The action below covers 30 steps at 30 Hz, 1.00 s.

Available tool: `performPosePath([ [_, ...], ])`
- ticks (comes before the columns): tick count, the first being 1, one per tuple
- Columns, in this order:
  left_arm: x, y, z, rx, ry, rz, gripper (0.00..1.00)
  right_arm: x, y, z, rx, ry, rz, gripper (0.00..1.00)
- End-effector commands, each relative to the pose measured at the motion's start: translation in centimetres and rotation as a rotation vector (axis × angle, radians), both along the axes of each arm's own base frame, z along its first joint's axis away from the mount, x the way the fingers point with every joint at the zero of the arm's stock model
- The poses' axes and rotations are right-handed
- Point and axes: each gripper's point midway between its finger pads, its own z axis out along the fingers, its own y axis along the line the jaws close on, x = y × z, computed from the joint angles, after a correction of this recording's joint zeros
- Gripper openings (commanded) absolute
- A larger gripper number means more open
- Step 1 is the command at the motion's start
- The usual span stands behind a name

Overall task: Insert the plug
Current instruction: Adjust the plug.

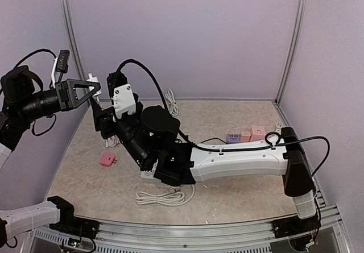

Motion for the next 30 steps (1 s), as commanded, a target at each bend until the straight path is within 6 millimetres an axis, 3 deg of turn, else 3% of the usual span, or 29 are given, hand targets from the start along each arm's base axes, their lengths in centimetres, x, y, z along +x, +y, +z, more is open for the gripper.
performPosePath([
  [1,-0.3,0.0,0.5,-0.034,-0.012,-0.017,0.0,-0.5,0.4,1.3,0.037,-0.023,-0.005,0.67],
  [8,0.5,-0.4,-2.2,-0.027,0.046,-0.022,0.0,-0.1,0.7,2.2,0.037,-0.053,-0.028,0.65],
  [15,0.2,-1.6,-2.5,-0.026,0.043,-0.076,0.0,1.1,0.9,1.5,0.03,-0.048,-0.062,0.56],
  [17,0.0,-1.8,-2.5,-0.022,0.045,-0.085,0.0,1.3,0.8,1.5,0.034,-0.052,-0.078,0.5],
  [20,-0.1,-1.9,-2.4,-0.021,0.051,-0.092,0.0,1.7,0.2,1.4,0.05,-0.049,-0.119,0.17],
  [23,-0.2,-2.1,-2.4,-0.024,0.06,-0.101,0.0,1.8,0.1,0.9,0.055,-0.041,-0.129,0.0],
  [30,-0.3,-2.1,-3.0,-0.013,0.064,-0.102,0.0,1.8,-0.8,0.5,0.063,-0.023,-0.128,0.0],
])
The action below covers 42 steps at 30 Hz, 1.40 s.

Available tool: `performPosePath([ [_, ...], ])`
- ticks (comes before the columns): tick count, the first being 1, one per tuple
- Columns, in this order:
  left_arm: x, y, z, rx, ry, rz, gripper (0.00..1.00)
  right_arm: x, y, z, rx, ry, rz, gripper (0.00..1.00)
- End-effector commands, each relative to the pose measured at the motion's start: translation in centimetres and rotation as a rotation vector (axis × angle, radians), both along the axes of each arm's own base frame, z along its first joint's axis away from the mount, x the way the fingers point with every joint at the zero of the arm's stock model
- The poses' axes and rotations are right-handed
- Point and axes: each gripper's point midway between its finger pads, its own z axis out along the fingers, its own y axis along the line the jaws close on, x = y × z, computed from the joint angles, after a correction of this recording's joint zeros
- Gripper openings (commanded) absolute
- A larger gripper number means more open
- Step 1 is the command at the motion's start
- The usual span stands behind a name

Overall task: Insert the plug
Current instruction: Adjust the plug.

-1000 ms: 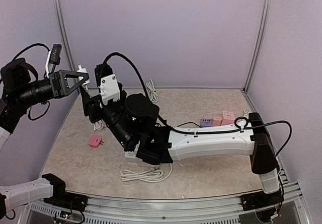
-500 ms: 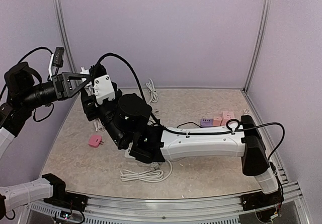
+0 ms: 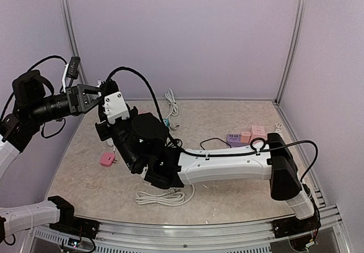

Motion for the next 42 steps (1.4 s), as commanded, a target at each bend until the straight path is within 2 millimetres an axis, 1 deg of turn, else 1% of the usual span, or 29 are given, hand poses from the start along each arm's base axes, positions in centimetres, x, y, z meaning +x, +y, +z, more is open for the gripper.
performPosePath([
  [1,-1.3,-0.6,-0.6,0.014,-0.004,-0.065,0.0,-0.1,-2.0,2.3,0.12,0.015,0.009,0.0],
  [2,-1.4,-0.6,-0.5,0.019,-0.014,-0.066,0.01,-0.1,-2.1,2.3,0.117,0.015,0.014,0.0],
  [3,-1.5,-0.5,-0.4,0.025,-0.024,-0.065,0.15,-0.3,-2.1,2.1,0.11,0.016,0.021,0.0],
  [4,-1.6,-0.4,-0.2,0.032,-0.037,-0.064,0.35,-0.3,-2.2,1.8,0.102,0.019,0.029,0.0],
  [5,-1.7,-0.4,0.0,0.045,-0.057,-0.066,0.52,-0.4,-2.3,1.8,0.097,0.021,0.039,0.0],
  [7,-1.9,-0.2,0.5,0.079,-0.101,-0.063,0.76,-0.9,-2.4,1.5,0.079,0.033,0.066,0.0],
  [10,-2.5,0.2,0.9,0.145,-0.169,-0.065,0.94,-1.6,-2.8,1.2,0.045,0.056,0.127,0.0],
  [11,-2.7,0.3,1.0,0.169,-0.192,-0.068,0.98,-1.9,-2.8,1.1,0.019,0.067,0.146,0.0],
  [13,-3.2,0.6,1.2,0.225,-0.25,-0.075,0.99,-2.6,-2.7,0.6,-0.034,0.092,0.197,0.0],
  [15,-4.1,0.9,1.2,0.296,-0.323,-0.099,0.99,-3.4,-2.4,-0.4,-0.118,0.123,0.259,0.0],
  [16,-4.8,1.0,1.1,0.339,-0.371,-0.124,0.99,-3.9,-2.4,-0.8,-0.163,0.141,0.293,0.0],
  [18,-6.5,1.1,0.9,0.423,-0.474,-0.202,0.99,-5.6,-2.0,-2.6,-0.287,0.163,0.391,0.0],
  [20,-8.5,1.3,0.1,0.515,-0.57,-0.303,0.99,-7.7,-1.7,-4.2,-0.392,0.184,0.514,0.0],
  [22,-9.8,1.8,-1.0,0.598,-0.622,-0.372,0.99,-9.7,-1.8,-5.6,-0.461,0.204,0.629,0.0],
  [24,-10.8,2.3,-1.9,0.666,-0.661,-0.43,0.98,-11.3,-2.0,-6.1,-0.489,0.215,0.721,0.0],
  [25,-11.3,2.5,-2.5,0.696,-0.672,-0.46,0.97,-11.8,-2.0,-6.1,-0.493,0.215,0.75,0.0],
  [27,-12.0,2.7,-3.9,0.744,-0.658,-0.522,0.94,-12.8,-2.2,-6.9,-0.537,0.236,0.804,0.0],
  [30,-12.4,2.6,-6.2,0.774,-0.594,-0.598,0.88,-13.7,-2.1,-6.9,-0.564,0.228,0.833,0.0],
  [33,-12.8,2.0,-7.4,0.754,-0.552,-0.638,0.81,-14.0,-2.0,-7.1,-0.599,0.227,0.845,0.0],
  [38,-13.3,0.8,-7.9,0.72,-0.55,-0.657,0.68,-14.1,-1.9,-6.9,-0.608,0.229,0.851,0.0],
  [41,-13.4,0.5,-8.2,0.721,-0.549,-0.662,0.63,-14.2,-1.9,-6.7,-0.602,0.225,0.849,0.0],
  [42,-13.4,0.5,-8.2,0.72,-0.551,-0.661,0.6,-14.1,-1.9,-6.8,-0.605,0.227,0.848,0.0],
])
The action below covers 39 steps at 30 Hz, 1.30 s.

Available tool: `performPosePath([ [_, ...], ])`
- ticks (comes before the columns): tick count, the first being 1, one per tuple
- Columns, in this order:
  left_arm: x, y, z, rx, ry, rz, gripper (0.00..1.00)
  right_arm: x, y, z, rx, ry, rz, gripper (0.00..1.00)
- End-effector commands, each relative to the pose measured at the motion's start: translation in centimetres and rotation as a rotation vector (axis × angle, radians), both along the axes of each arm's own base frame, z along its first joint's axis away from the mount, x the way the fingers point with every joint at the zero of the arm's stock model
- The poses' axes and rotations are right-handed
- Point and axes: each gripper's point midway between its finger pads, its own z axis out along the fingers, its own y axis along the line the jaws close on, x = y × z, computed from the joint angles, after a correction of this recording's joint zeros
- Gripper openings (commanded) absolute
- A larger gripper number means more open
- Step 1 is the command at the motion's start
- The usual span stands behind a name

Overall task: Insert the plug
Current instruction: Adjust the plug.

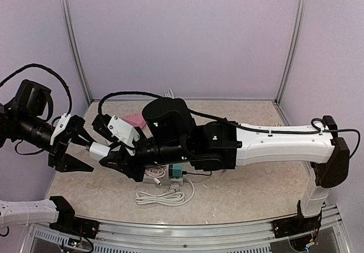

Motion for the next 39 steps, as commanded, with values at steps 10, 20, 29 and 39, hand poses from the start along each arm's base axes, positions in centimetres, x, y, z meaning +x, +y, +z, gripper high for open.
performPosePath([
  [10,0.0,-1.0,0.9,-0.066,0.001,0.013,0.13,-0.7,0.0,0.0,-0.025,-0.029,0.028,0.0],
  [20,0.1,-0.2,3.4,-0.097,-0.197,0.01,0.0,0.8,-1.8,1.6,0.042,0.131,-0.102,0.99],
  [29,-1.6,1.9,5.0,0.028,-0.55,-0.215,0.0,-0.2,-3.6,5.7,0.3,0.405,-0.012,1.0],
  [39,-0.6,1.2,5.4,0.065,-0.647,-0.283,0.0,0.1,-1.5,6.6,0.379,0.459,0.067,1.0],
])
